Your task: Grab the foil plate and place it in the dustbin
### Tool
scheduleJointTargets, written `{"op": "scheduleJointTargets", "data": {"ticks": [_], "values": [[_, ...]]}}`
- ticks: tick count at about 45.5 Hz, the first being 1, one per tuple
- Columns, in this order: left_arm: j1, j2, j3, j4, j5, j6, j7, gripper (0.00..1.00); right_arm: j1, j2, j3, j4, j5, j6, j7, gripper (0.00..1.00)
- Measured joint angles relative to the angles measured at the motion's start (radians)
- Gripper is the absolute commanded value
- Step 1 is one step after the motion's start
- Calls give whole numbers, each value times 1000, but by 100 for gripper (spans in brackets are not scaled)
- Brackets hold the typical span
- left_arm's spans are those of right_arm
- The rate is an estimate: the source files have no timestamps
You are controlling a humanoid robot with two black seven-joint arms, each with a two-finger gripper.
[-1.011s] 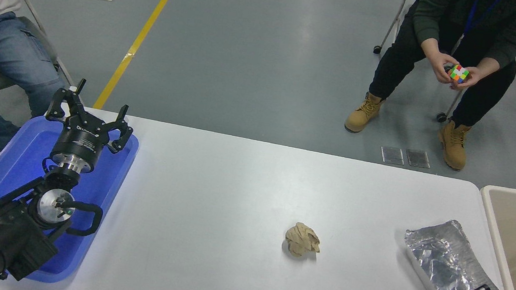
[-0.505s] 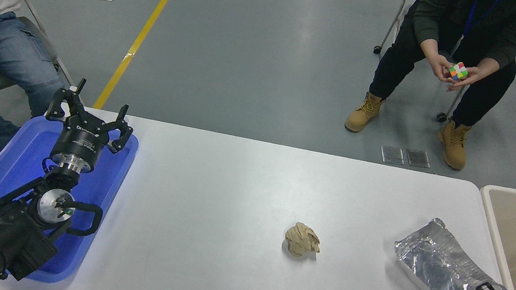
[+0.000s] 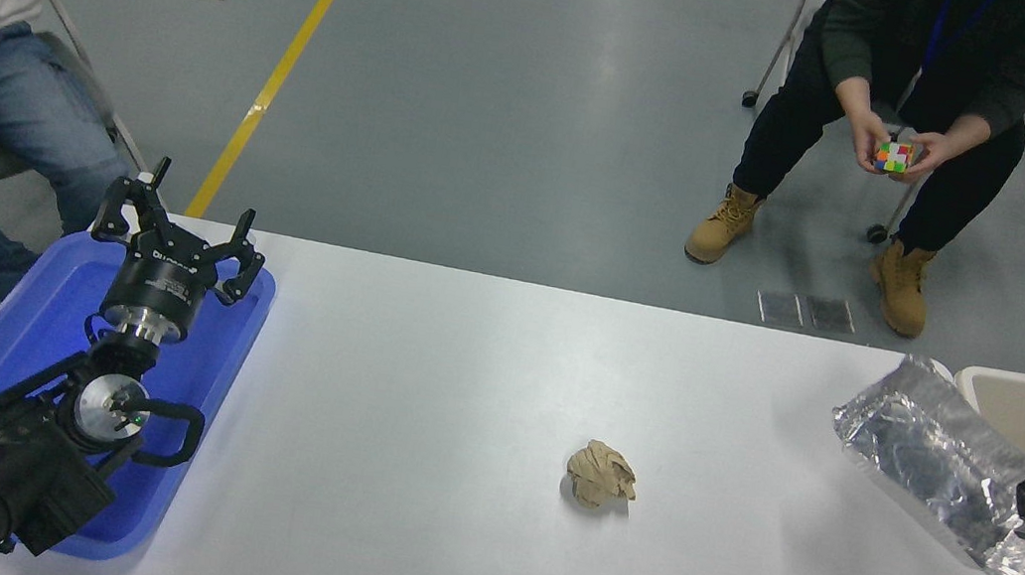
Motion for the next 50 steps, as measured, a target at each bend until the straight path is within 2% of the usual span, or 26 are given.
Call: {"op": "scheduleJointTargets", "data": {"ticks": [13,24,50], "values": [[0,0,0,0,0,0,0,100,369,-5,-226,13,-4,217,-5,0],[0,0,0,0,0,0,0,100,575,2,-335,16,-37,329,-18,0],[0,0,0,0,0,0,0,100,712,6,-394,17,-73,397,-42,0]]}}
